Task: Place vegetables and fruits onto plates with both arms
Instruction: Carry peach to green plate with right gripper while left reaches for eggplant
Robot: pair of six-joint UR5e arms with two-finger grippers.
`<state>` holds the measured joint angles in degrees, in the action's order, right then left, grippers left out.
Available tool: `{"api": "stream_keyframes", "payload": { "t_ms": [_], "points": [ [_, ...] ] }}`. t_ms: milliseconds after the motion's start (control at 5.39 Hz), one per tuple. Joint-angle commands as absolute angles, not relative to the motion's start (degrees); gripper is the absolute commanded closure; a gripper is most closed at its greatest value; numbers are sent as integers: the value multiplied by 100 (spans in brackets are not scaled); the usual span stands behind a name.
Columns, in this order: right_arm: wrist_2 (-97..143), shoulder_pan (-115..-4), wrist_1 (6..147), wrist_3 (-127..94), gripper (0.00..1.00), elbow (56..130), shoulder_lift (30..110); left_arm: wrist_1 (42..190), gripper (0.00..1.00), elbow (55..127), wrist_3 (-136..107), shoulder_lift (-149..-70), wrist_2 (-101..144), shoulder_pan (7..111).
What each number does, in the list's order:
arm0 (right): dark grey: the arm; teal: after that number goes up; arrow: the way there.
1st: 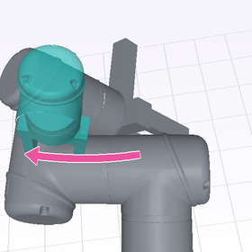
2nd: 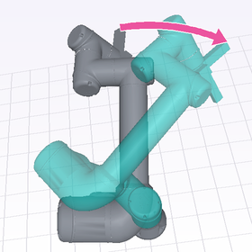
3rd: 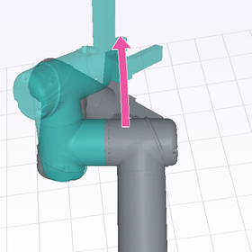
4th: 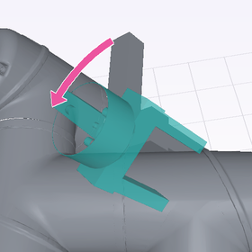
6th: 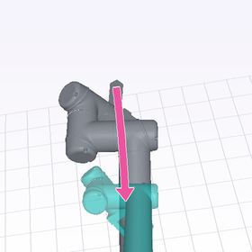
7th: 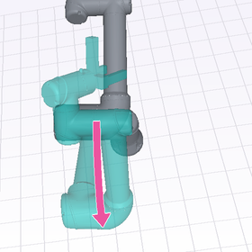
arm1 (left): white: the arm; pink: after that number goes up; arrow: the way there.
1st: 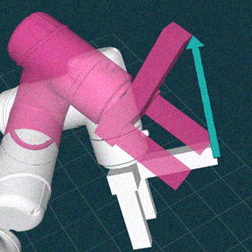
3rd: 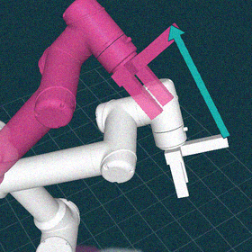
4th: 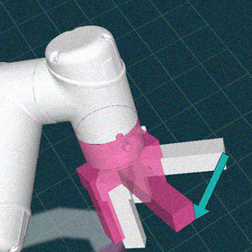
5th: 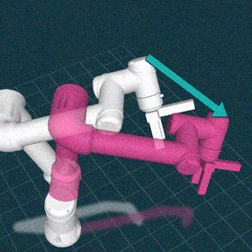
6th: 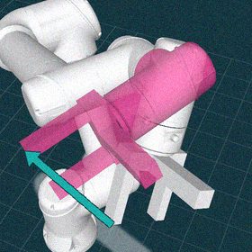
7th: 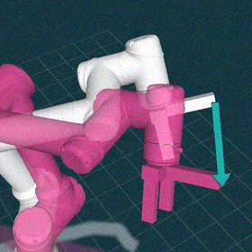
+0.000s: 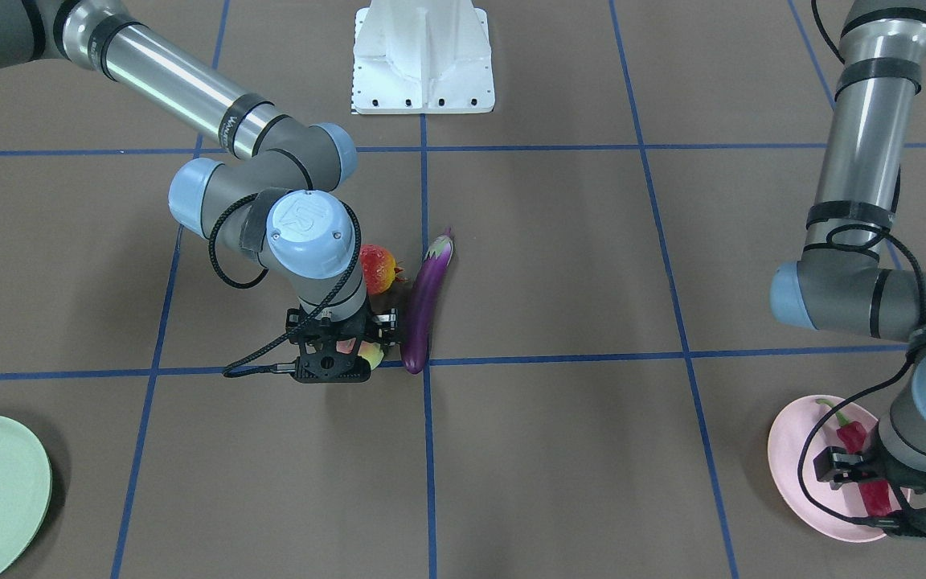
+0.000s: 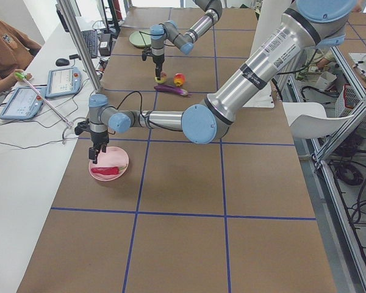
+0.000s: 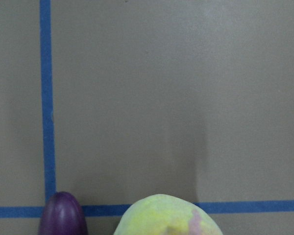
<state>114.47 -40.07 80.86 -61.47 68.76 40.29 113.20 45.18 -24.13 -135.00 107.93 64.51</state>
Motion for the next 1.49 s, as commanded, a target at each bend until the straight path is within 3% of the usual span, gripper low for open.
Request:
{"api": "stream_keyframes", "payload": {
  "t_ms": [0, 186, 743, 1299],
  "points": [
    [11443, -3990, 8086, -6231, 19, 6855, 4017, 11312, 0, 4535, -2417, -13500, 10793, 6451],
    [11304, -3895, 7999, -6745, 99, 6899, 3990, 11294, 0, 4561, -2548, -13526, 10802, 6442],
    [11232, -4120, 7989, -6961, 100, 7257, 3964, 10811, 0, 5384, -3326, -13719, 11562, 6233],
    [11731, -4858, 8060, -6768, 100, 7620, 4165, 10663, 0, 6710, -5344, -13886, 12480, 5233]
  ]
}}
